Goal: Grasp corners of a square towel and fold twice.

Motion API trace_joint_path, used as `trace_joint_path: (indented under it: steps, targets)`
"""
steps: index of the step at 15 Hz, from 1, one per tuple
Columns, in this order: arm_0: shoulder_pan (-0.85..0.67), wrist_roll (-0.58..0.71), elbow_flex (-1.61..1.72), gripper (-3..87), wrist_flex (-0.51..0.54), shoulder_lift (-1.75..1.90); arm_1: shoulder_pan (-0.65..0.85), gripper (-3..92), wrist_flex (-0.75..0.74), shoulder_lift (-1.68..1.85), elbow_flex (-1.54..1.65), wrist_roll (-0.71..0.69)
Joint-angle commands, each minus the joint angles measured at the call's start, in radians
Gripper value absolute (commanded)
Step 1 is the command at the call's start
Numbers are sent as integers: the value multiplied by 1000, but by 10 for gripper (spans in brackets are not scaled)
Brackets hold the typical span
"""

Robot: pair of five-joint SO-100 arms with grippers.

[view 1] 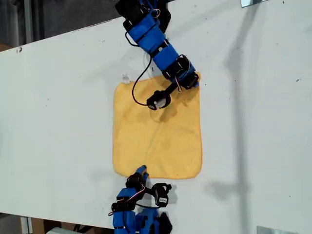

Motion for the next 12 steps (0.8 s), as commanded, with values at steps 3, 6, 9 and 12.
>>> trace_joint_path:
  steps: [3, 6, 9, 12]
  targets:
    - [43, -14, -95, 144, 74, -23, -14, -1, -12, -5, -35, 11]
    - [242, -143, -360, 154, 301, -94, -9, -1, -2, -5, -34, 11]
    - [497, -509, -368, 175, 376, -144, -9, -1, 3, -3, -29, 11]
    - [764, -988, -423, 203, 413, -262, -2, -1, 0, -9, -18, 9]
